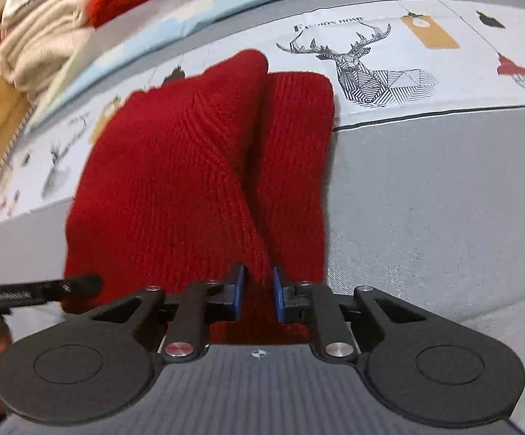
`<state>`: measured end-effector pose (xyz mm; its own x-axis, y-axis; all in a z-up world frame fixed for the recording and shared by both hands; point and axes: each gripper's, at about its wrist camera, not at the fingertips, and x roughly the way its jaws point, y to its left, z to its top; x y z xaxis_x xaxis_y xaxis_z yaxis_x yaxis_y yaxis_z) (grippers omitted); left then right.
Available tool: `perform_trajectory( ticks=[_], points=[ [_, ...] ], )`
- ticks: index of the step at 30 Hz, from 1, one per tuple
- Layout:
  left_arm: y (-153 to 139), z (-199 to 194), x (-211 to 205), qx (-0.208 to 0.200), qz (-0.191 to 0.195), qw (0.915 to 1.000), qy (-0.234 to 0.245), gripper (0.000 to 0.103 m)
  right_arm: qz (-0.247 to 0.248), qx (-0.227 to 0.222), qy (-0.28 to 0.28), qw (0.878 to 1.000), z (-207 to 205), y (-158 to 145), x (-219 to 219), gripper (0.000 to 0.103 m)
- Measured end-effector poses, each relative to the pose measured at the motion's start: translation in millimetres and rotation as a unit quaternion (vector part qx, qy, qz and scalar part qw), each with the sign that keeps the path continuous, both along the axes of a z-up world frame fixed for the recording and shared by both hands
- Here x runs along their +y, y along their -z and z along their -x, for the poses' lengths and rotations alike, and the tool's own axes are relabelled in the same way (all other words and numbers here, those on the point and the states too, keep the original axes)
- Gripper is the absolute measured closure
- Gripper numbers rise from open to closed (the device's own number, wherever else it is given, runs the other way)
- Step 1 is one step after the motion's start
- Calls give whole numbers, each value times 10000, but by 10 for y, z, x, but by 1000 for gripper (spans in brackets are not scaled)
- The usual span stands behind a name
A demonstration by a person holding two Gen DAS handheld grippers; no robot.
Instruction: Fold small clothes
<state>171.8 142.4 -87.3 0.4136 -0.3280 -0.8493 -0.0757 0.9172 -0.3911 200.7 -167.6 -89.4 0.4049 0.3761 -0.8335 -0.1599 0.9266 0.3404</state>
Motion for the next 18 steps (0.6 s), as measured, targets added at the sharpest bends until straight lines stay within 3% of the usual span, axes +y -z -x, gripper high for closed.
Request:
perform_trajectory(
  ticks=[3,5,8,10,15,18],
  points=[
    [-92,62,-41,-95,-249,9996,35,47,432,-189,-43,9989,67,-56,61,63],
    [-197,115,-96,-222,-616,9977,149,37,706,-244,97,9972,120,-106,25,46],
    [-491,283,-190,-701,-1331,9879,370,33,935,-341,275,9947,178,-270,-68,47],
    [-748,434,-211,-1148,-1609,9794,421,24,1278,-826,370,9877,294,-501,-104,47],
    [-1317,902,-309,-2056,-1994,9581,63,19,1081,-2018,500,9722,818,-1083,-219,43],
    [-1506,1278,-469,-2448,-2056,9475,55,18,883,-2493,471,9632,1216,-1269,-223,32]
  ],
)
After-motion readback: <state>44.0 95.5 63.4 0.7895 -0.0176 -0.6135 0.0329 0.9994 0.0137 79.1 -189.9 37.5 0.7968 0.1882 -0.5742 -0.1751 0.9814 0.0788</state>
